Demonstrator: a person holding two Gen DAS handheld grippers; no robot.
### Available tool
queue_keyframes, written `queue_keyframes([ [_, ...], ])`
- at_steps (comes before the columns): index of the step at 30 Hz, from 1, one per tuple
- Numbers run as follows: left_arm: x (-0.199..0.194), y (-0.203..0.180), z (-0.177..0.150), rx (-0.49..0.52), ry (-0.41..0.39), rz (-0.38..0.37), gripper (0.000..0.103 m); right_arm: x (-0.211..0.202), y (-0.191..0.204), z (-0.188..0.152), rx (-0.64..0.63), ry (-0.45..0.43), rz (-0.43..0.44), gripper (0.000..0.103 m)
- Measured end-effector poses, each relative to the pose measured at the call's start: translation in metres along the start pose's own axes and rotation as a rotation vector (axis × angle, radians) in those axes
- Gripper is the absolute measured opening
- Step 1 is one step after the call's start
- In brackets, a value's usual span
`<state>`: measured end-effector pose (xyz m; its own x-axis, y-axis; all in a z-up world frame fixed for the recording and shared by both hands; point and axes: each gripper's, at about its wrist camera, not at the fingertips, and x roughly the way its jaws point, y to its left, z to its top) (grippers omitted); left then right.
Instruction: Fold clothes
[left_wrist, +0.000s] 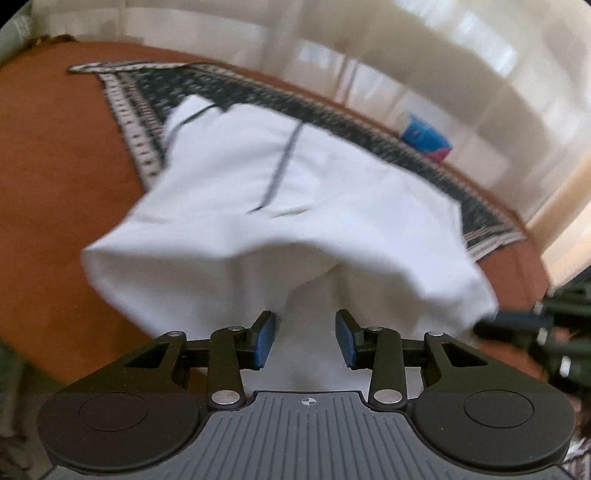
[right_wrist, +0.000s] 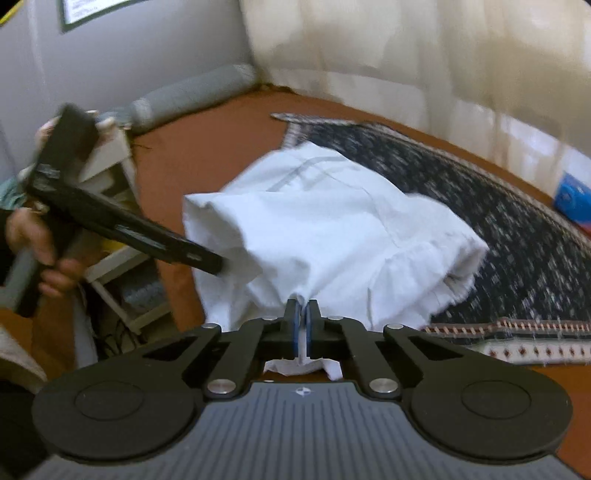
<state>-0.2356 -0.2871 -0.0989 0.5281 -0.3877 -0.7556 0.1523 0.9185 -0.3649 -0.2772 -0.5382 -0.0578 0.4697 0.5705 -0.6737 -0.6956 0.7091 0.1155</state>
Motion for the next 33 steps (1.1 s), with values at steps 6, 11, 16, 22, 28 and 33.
queue_keyframes([
  [6, -0.008, 0.014, 0.0, -0.014, 0.029, 0.01, 0.055, 0.025, 0.014, -0.009, -0.137, 0.105, 0.03, 0.004],
  [11, -0.045, 0.025, 0.014, -0.012, 0.018, -0.021, 0.055, 0.038, 0.008, -0.016, -0.149, 0.168, 0.024, 0.01],
  [16, -0.068, 0.006, 0.052, 0.023, -0.14, -0.083, 0.061, -0.006, -0.015, 0.014, 0.007, -0.014, 0.019, 0.028],
  [22, 0.008, -0.03, 0.052, 0.323, -0.093, 0.068, 0.061, 0.042, -0.026, 0.039, 0.023, -0.138, -0.137, 0.035],
  [28, 0.057, -0.014, 0.014, 0.485, -0.029, 0.182, 0.062, 0.11, -0.007, -0.003, -0.137, -0.004, -0.216, 0.048],
  [33, 0.044, -0.011, 0.023, 0.445, -0.037, 0.163, 0.064, 0.113, -0.009, -0.008, -0.129, 0.012, -0.199, 0.049],
])
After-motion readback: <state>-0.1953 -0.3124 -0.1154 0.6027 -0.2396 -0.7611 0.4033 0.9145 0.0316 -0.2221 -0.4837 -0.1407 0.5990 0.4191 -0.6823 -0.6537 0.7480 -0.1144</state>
